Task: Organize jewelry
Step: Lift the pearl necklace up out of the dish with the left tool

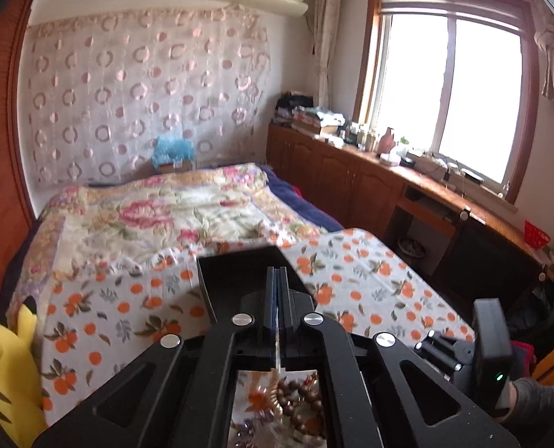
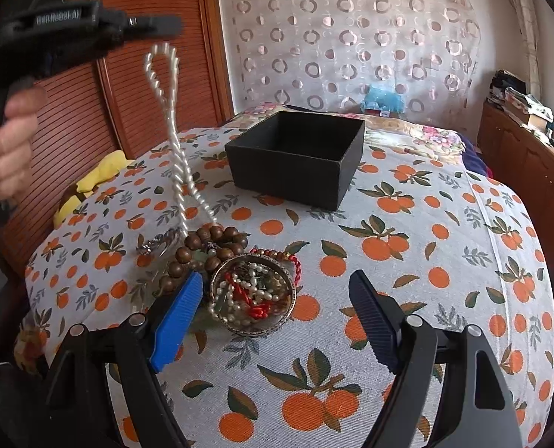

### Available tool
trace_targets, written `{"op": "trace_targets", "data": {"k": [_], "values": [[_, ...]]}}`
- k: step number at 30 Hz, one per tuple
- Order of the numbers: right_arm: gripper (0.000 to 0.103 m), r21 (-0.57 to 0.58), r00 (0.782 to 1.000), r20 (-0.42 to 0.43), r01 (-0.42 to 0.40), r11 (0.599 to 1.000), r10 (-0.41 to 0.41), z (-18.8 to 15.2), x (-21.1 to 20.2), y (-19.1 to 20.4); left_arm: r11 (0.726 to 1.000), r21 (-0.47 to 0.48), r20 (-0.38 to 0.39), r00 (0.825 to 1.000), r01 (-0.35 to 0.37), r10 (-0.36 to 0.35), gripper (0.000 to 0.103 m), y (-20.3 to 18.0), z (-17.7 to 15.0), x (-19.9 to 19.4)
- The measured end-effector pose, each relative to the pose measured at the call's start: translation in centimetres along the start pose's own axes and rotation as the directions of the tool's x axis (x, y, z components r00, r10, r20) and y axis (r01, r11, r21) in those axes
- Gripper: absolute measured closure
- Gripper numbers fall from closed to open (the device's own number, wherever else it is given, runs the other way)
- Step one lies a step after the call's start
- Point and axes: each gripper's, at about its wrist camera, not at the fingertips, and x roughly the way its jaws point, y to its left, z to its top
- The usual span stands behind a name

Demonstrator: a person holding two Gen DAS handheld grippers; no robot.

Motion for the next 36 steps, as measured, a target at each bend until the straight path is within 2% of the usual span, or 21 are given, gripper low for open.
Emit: {"op": "trace_targets", "data": {"k": [3,7,12,13,17,19,21,23,28,30,32,33,36], "values": [[0.020,-0.001,1.000,0.002,0.001,1.000,-0.001,0.1,-0.1,0.0,1.000,0.006,0.036,0.999,-0.008,0.008,0.103,-0.3,1.3,-1.1],[0.021,-0.002,1.000,0.003,0.000,1.000,0.000,0.1,-0.2,-0.1,0.999,0.041,0.035,0.999,-0.036,0.034,0.103,-0.6,1.9,-1.3],[0.021,-0.001,1.000,0.000,0.000,1.000,0.000,0.0,-0.2,-0.1,0.995,0.050,-0.079,0.993,-0.088,0.092,0.103,0.9,-0.9,1.3],[0.021,-0.001,1.000,-0.001,0.001,1.000,-0.001,0.0,-0.2,-0.1,0.994,0.052,-0.125,0.987,-0.092,0.098,0.103,1.5,-2.2,2.2],[0.021,0.005,1.000,-0.008,0.001,1.000,-0.001,-0.4,0.0,-0.2,0.995,0.022,-0.230,0.968,-0.093,0.096,0.100,3.6,-6.1,4.0],[0.021,0.005,1.000,-0.012,-0.001,1.000,0.001,-0.5,0.2,-0.1,0.996,0.014,-0.279,0.956,-0.093,0.093,0.086,4.2,-7.8,4.8],[0.021,-0.002,1.000,-0.016,-0.002,1.000,0.002,-0.5,0.3,0.1,0.996,-0.006,-0.307,0.948,-0.089,0.083,0.078,4.8,-9.3,5.2],[0.021,-0.006,1.000,-0.017,-0.002,1.000,0.002,-0.5,0.4,0.2,0.997,-0.017,-0.344,0.937,-0.074,0.064,0.078,4.9,-10.4,5.9],[0.021,-0.011,1.000,-0.018,-0.003,1.000,0.002,-0.4,0.4,0.3,0.997,0.009,-0.412,0.908,-0.076,0.073,0.078,4.2,-12.6,7.6],[0.021,-0.016,1.000,-0.023,-0.002,1.000,0.002,-0.4,0.4,0.3,0.997,0.003,-0.413,0.908,-0.071,0.066,0.080,4.2,-12.9,7.9],[0.021,-0.018,1.000,-0.025,-0.001,1.000,0.001,-0.5,0.4,0.2,0.998,-0.009,-0.410,0.911,-0.059,0.050,0.087,4.2,-12.8,8.0],[0.021,-0.018,1.000,-0.026,0.000,1.000,0.000,-0.4,0.4,0.2,0.998,-0.016,-0.412,0.910,-0.053,0.042,0.095,4.2,-12.7,8.1],[0.021,-0.018,1.000,-0.025,-0.001,1.000,0.001,-0.4,0.4,0.1,0.998,0.006,-0.415,0.908,-0.061,0.058,0.096,4.0,-12.4,8.4]]}}
